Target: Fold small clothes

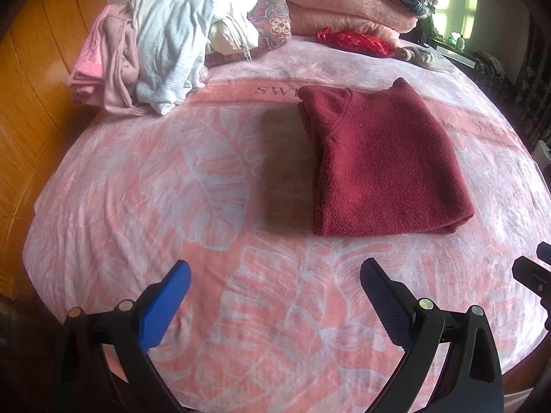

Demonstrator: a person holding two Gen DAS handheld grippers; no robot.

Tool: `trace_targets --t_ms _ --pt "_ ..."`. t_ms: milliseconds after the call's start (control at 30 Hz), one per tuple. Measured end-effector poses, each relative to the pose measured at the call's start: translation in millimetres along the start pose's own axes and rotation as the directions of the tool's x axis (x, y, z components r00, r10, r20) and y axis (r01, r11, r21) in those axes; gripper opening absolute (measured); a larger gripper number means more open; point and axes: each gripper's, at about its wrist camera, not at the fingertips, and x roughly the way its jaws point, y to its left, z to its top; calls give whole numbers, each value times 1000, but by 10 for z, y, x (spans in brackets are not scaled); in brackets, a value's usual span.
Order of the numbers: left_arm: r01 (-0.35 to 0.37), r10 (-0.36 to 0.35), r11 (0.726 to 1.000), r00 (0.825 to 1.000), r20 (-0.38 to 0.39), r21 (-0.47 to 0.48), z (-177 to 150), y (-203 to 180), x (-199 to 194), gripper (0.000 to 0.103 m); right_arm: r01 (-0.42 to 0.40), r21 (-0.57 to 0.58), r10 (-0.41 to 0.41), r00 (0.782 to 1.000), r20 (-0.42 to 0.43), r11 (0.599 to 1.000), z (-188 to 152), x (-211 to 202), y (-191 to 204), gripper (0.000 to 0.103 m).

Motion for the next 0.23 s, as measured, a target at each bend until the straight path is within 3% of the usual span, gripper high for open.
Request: trace_targets --t_ms 233 --pt "0 0 1000 1000 0 -1 2 -24 -21 99 -5 -1 5 1000 -5 1000 12 10 -8 90"
